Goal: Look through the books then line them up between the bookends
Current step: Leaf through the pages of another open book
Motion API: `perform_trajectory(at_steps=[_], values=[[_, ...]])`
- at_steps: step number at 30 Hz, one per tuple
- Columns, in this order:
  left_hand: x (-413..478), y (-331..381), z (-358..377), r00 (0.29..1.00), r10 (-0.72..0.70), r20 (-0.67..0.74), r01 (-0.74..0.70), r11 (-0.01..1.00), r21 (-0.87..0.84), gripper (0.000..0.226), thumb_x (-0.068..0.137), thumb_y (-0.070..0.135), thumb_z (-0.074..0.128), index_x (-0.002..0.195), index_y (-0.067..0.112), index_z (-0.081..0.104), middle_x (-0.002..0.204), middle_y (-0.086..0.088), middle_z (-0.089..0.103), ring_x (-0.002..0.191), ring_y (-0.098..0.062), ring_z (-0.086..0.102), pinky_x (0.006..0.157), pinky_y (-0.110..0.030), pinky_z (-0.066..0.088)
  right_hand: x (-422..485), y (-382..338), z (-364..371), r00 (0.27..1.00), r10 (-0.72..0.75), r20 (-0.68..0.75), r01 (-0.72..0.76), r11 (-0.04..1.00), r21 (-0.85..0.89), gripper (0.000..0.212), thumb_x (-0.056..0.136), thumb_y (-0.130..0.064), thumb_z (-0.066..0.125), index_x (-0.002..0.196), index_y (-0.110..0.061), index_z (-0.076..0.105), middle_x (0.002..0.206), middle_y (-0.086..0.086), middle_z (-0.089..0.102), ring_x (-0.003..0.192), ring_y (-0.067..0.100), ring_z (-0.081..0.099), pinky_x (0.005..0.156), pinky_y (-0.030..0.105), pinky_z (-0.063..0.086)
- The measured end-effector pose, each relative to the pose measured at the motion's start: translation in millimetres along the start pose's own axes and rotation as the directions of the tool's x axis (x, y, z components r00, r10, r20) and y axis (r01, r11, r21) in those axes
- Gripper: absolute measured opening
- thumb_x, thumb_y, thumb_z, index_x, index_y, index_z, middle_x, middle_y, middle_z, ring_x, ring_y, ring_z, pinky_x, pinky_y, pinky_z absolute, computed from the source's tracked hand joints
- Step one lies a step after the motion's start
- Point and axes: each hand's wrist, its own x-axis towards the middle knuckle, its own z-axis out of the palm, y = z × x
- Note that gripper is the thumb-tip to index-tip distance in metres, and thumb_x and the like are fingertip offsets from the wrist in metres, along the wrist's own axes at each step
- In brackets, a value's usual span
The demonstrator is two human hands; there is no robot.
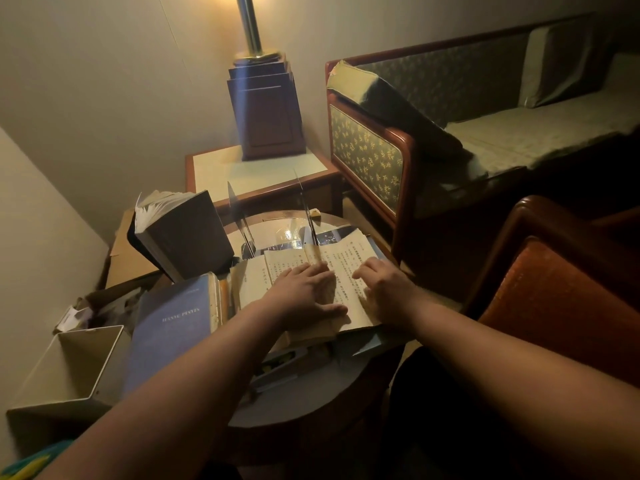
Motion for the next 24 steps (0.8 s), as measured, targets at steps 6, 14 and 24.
perform_trajectory(at_steps=[6, 14, 24], values=[[1.2, 0.2, 5.2, 1.0, -0.014, 0.014, 0.014, 1.0, 0.019, 0.089, 0.08, 0.081, 0.038, 0.153, 0.044, 0.005, 0.164, 0.002, -0.014, 0.151, -0.025, -0.004, 0.12, -0.044, 0.0, 7.4, -10.2, 8.4, 0.926, 0.146, 0.348, -0.142, 0.989, -0.036, 0.081, 0.1, -0.065, 0.021, 0.16, -0.013, 0.01, 0.168, 0.009, 0.007, 0.154, 0.025, 0.005, 0.123, 0.041, 0.007], [3.9, -1.8, 10.9, 1.0, -0.01, 0.012, 0.009, 0.999, 0.034, 0.107, 0.077, 0.086, 0.032, 0.155, 0.026, -0.011, 0.162, 0.004, -0.019, 0.15, -0.018, -0.012, 0.122, -0.042, -0.003, 16.1, -8.9, 11.4, 0.874, 0.166, 0.457, -0.191, 0.982, 0.008, 0.095, 0.087, -0.076, 0.002, 0.159, -0.017, -0.01, 0.167, 0.006, -0.018, 0.153, 0.021, -0.017, 0.123, 0.041, -0.009], [9.7, -6.1, 15.6, 1.0, -0.003, 0.011, 0.003, 1.0, 0.014, 0.106, 0.077, 0.087, 0.034, 0.154, 0.029, -0.011, 0.162, 0.005, -0.018, 0.149, -0.018, -0.014, 0.121, -0.042, -0.006, 68.9, -0.2, 27.5, 0.898, 0.203, 0.391, -0.223, 0.975, 0.006, 0.095, 0.085, -0.078, -0.004, 0.16, -0.019, -0.008, 0.167, 0.005, -0.016, 0.152, 0.021, -0.017, 0.118, 0.04, -0.014]])
